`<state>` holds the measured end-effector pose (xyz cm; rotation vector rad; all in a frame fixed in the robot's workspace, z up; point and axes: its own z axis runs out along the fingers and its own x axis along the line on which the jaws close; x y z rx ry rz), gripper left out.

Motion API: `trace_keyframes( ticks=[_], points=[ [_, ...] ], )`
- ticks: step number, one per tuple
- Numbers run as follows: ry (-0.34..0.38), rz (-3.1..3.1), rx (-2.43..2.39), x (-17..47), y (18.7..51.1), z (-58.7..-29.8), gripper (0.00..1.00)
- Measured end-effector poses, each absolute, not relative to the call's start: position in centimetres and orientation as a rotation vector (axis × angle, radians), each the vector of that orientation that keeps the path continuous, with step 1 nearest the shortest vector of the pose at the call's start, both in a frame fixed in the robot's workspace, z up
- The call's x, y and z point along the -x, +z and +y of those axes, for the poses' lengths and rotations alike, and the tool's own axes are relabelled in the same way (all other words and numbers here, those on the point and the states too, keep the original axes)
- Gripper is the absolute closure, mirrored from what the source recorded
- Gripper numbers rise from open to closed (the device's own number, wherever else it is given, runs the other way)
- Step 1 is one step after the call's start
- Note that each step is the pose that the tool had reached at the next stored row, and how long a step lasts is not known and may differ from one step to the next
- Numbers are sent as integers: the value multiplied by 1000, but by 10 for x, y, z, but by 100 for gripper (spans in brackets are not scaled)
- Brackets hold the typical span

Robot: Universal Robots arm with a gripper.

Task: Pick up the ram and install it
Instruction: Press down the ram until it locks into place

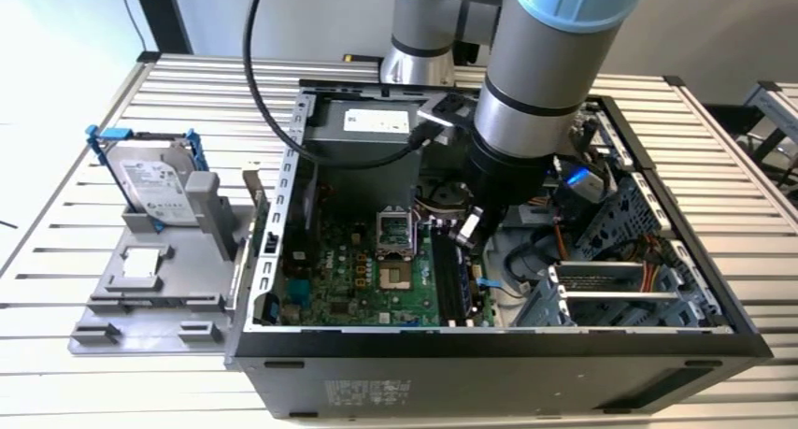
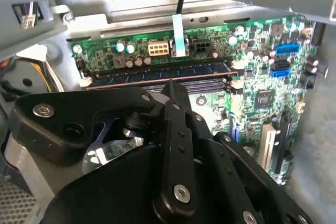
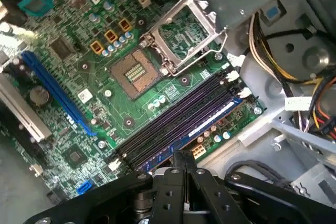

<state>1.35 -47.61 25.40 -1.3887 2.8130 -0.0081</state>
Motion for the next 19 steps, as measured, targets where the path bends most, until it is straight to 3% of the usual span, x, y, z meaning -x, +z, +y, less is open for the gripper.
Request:
trace_keyframes(
  ticks=[19],
  points=[
    [14,2552,1813,-14,251,-476,100]
  ],
)
